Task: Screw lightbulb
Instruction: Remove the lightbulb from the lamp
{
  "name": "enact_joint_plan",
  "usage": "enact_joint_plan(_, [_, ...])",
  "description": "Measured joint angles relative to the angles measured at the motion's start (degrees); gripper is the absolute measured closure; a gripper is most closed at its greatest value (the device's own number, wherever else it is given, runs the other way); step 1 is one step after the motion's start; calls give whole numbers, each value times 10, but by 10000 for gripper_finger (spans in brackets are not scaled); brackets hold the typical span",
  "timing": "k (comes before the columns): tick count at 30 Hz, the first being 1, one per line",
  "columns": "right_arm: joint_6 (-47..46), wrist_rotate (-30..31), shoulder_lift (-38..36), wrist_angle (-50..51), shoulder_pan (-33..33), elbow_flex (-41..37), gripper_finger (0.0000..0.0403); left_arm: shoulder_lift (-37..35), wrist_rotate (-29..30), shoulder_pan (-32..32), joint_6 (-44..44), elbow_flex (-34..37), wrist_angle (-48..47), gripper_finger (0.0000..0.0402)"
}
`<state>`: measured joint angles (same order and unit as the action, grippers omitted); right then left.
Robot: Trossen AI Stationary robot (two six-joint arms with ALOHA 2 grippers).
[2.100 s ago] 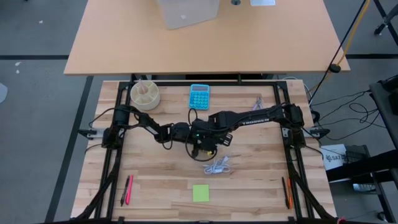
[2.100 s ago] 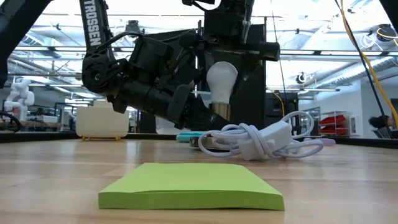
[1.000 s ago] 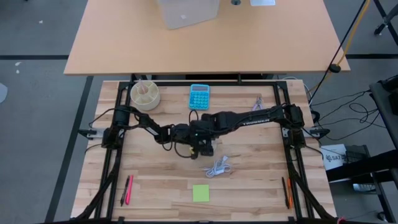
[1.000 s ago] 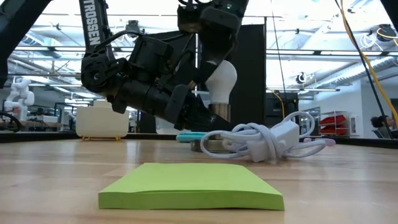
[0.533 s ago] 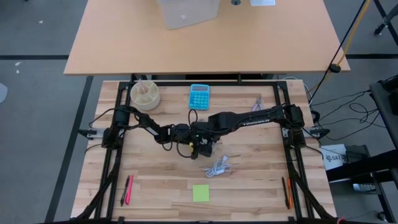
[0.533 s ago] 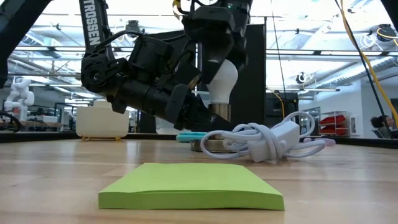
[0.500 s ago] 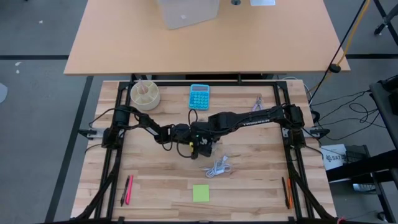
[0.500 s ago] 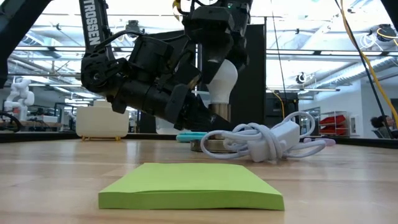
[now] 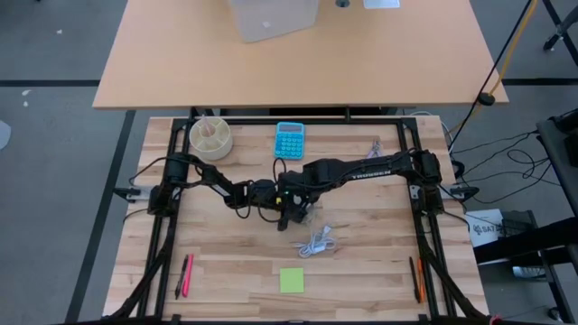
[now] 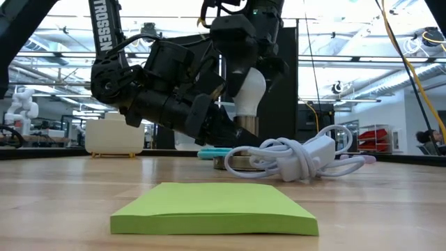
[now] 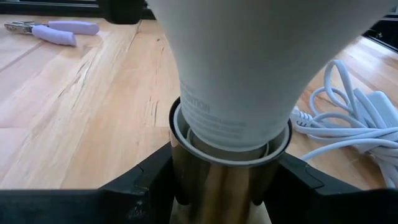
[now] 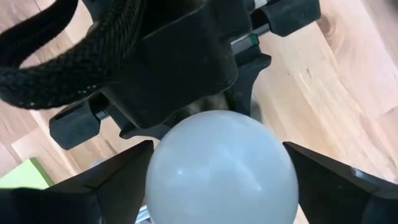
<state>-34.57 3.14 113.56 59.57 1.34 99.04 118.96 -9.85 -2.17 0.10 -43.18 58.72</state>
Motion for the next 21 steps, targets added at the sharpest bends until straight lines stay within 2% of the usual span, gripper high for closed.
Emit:
enact_joint_plan(10, [103,-1,0,2,-5,0,144,0,3,-1,0,0,0,204])
enact_joint_plan(14, [175,-7,0,8,-13,0,144,0,4,-1,0,0,0,204])
enact_joint_plan(21, [376,-11,0,21,-18,0,127,0,7,-1,2,0,0,205])
